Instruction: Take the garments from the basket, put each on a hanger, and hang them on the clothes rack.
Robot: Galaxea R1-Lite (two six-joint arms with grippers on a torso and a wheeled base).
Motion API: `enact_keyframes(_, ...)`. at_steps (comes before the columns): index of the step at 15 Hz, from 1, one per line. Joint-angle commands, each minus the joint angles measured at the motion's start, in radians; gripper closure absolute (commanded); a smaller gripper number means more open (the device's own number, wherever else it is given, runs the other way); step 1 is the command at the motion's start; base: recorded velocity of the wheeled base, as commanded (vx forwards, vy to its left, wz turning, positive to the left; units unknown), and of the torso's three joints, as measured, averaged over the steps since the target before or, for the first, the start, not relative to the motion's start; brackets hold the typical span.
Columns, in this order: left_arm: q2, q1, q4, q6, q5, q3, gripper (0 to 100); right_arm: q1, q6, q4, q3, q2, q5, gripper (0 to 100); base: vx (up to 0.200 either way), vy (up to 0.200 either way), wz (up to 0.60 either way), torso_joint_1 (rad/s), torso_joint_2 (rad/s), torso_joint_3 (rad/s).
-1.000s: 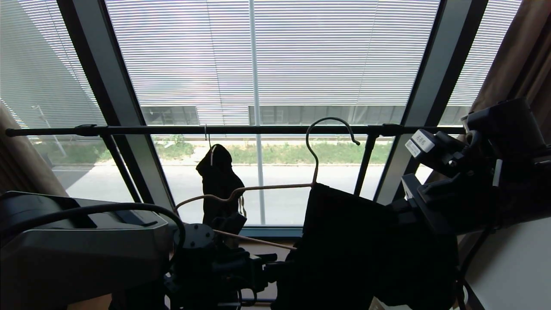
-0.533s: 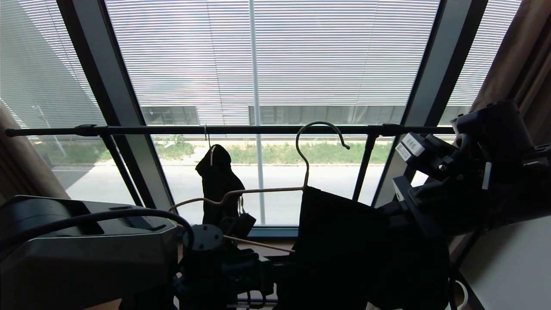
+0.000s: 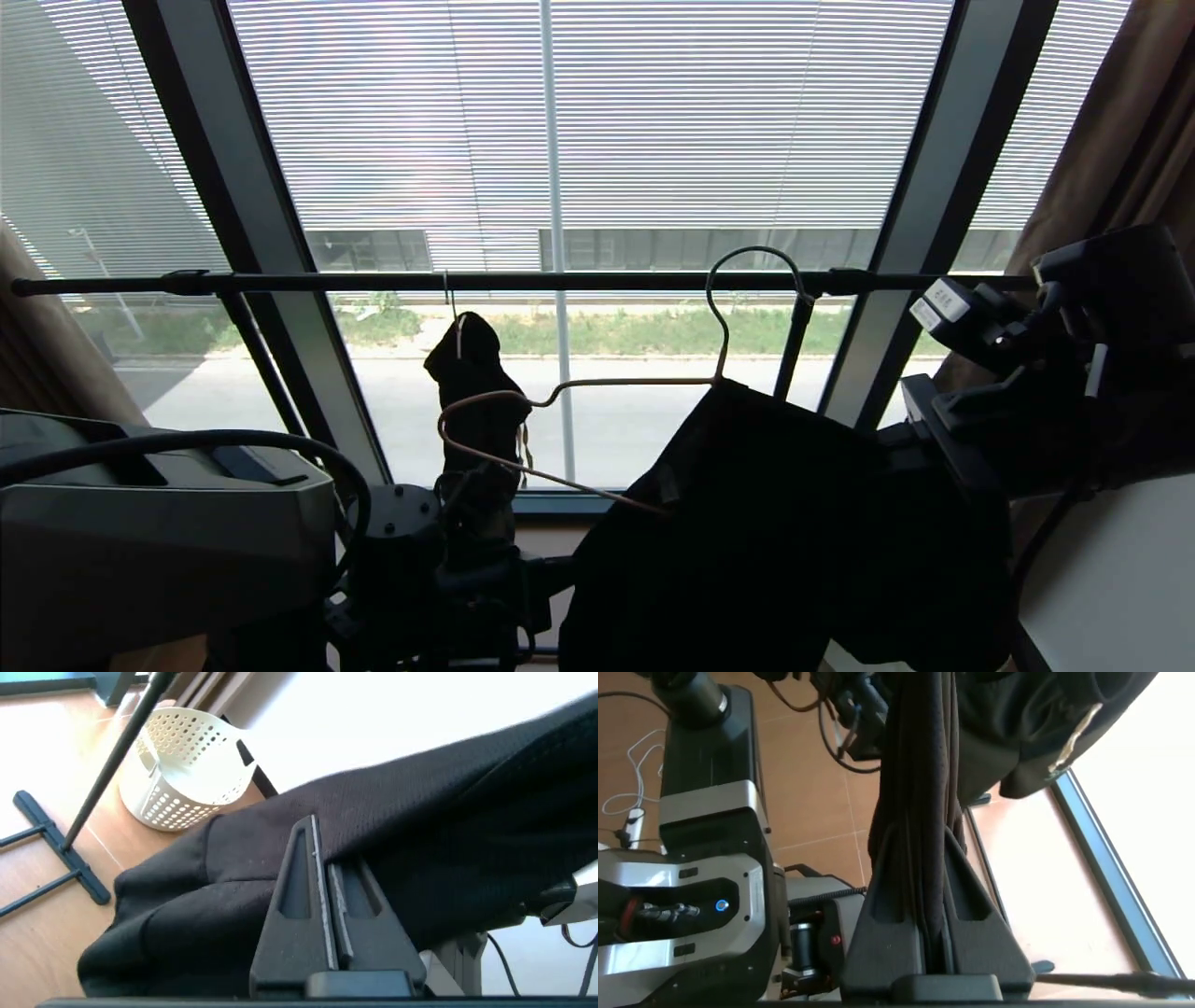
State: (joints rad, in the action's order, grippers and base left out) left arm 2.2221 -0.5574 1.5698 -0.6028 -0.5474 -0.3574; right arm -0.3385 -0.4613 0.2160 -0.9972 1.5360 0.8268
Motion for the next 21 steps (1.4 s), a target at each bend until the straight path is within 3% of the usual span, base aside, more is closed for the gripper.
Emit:
enact_keyframes(1,-0.036,0.024,0.001,0.001,0.0,0.028,100,0.046,0.0,-0.001,0.012,-0.008,0.002,100,0.0,0.0,0.0,0.0,0.0,0.0)
enact_keyframes(12,-0.052,0.157,0.001,0.0,-0.005,-0.002,100,0.13,-0.048,-0.009,0.081,-0.027,-0.002,100,0.0,0.0,0.0,0.0,0.0,0.0)
enact_keyframes(17,-0.058,0.182,0.001,0.0,-0.006,-0.018,100,0.147,-0.056,-0.109,0.164,-0.037,-0.005,100,0.0,0.0,0.0,0.0,0.0,0.0)
enact_keyframes(18,-0.058,0.195,0.001,0.0,-0.006,-0.018,100,0.171,-0.056,-0.179,0.21,-0.042,-0.005,100,0.0,0.0,0.0,0.0,0.0,0.0)
enact_keyframes(21,-0.059,0.225,0.001,0.0,-0.006,-0.034,100,0.2,-0.068,-0.194,0.249,-0.054,-0.005,100,0.0,0.0,0.0,0.0,0.0,0.0)
